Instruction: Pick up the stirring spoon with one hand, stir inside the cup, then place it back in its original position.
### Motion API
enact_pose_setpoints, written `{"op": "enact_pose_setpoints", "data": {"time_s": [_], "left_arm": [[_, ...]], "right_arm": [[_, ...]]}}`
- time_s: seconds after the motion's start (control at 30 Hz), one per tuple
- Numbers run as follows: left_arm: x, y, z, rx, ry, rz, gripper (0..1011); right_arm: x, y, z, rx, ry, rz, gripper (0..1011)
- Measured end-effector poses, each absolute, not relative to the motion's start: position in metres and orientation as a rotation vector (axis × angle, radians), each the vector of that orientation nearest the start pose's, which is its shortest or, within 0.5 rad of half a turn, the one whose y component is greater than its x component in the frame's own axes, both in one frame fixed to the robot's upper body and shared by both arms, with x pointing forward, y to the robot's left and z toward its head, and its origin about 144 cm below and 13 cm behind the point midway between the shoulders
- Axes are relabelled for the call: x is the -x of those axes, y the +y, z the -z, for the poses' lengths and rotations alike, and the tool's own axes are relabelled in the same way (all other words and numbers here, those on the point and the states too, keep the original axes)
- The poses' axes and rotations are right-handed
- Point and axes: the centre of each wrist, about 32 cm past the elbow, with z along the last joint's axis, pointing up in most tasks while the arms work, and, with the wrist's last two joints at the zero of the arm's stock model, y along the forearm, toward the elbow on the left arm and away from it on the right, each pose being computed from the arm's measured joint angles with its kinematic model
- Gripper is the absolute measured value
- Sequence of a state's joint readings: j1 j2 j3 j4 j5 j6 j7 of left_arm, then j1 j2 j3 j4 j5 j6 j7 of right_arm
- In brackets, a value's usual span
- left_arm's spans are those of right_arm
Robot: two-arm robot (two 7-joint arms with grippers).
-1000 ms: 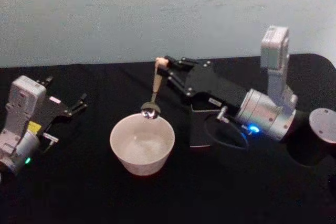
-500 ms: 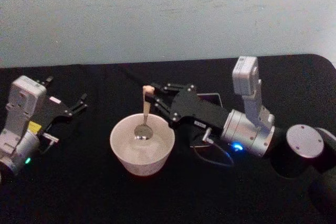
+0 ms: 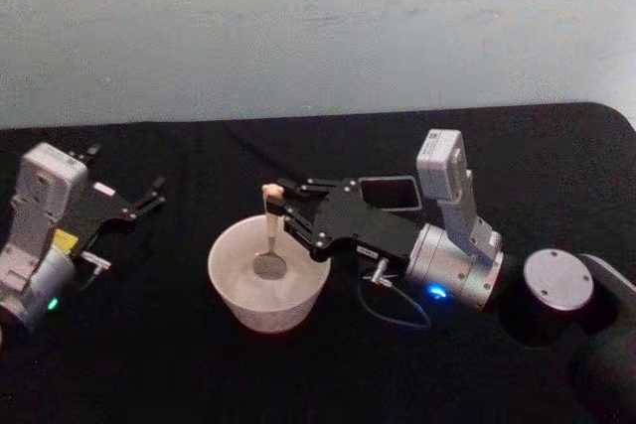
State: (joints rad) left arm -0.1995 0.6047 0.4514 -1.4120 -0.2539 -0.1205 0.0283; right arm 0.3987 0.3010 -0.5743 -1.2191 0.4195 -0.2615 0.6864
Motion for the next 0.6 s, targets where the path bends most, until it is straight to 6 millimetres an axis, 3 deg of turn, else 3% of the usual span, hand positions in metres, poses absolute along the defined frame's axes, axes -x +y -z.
{"op": "enact_pose_setpoints", "data": {"time_s": [0.6], "left_arm": [[-0.4886, 0.3097, -1.1398, -0.304, -0.285, -1.248, 1001]], "right_arm": [[-0.5377, -0.1958, -1.1416, -0.040, -0.125, 0.503, 203]]}}
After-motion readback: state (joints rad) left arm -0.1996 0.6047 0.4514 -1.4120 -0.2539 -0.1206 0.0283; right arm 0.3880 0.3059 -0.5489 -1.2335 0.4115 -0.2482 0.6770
